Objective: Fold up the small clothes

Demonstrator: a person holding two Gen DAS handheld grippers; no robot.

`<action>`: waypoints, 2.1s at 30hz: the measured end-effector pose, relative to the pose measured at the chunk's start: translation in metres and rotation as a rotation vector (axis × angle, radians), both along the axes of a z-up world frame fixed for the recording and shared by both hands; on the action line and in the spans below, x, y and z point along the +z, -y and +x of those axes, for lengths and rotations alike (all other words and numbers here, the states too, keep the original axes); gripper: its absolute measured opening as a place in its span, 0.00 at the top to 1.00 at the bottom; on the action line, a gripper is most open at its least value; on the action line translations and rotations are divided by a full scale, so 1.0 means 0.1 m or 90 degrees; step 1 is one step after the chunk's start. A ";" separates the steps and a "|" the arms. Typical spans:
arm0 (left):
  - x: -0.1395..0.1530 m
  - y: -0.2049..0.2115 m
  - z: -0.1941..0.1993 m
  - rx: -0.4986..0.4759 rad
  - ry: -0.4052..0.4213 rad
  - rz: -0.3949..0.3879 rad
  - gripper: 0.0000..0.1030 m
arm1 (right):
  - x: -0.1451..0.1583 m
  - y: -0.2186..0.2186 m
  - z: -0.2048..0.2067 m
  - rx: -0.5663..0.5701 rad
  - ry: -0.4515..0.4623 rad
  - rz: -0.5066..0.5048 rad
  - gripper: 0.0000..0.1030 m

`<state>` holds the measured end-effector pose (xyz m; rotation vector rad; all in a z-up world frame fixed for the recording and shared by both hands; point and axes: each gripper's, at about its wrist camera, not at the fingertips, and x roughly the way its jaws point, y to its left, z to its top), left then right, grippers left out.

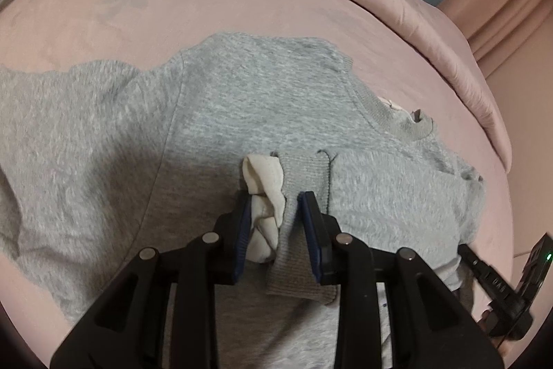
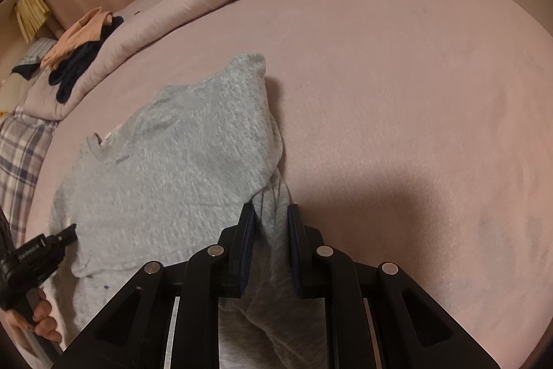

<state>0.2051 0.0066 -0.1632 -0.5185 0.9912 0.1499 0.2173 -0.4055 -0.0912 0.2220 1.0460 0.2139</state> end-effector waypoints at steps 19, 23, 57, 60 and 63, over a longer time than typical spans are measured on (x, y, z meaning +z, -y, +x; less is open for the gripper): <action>0.39 -0.19 -0.72 -0.004 0.056 -0.028 0.23 | 0.32 -0.13 -0.08 -0.020 0.030 -0.078 0.66; 0.56 -0.34 -0.90 0.027 0.081 -0.038 0.14 | 0.54 -0.16 -0.19 -0.012 0.071 -0.042 0.44; 0.41 -2.44 -1.58 0.276 0.120 -0.056 0.02 | 1.15 -1.41 -1.12 0.120 0.217 -0.004 0.16; 0.31 -2.59 -1.60 0.287 0.107 -0.078 0.03 | 1.12 -1.52 -1.11 0.126 0.205 0.004 0.16; 0.33 -2.66 -1.62 0.291 0.121 -0.079 0.03 | 1.10 -1.65 -1.14 0.134 0.198 0.017 0.16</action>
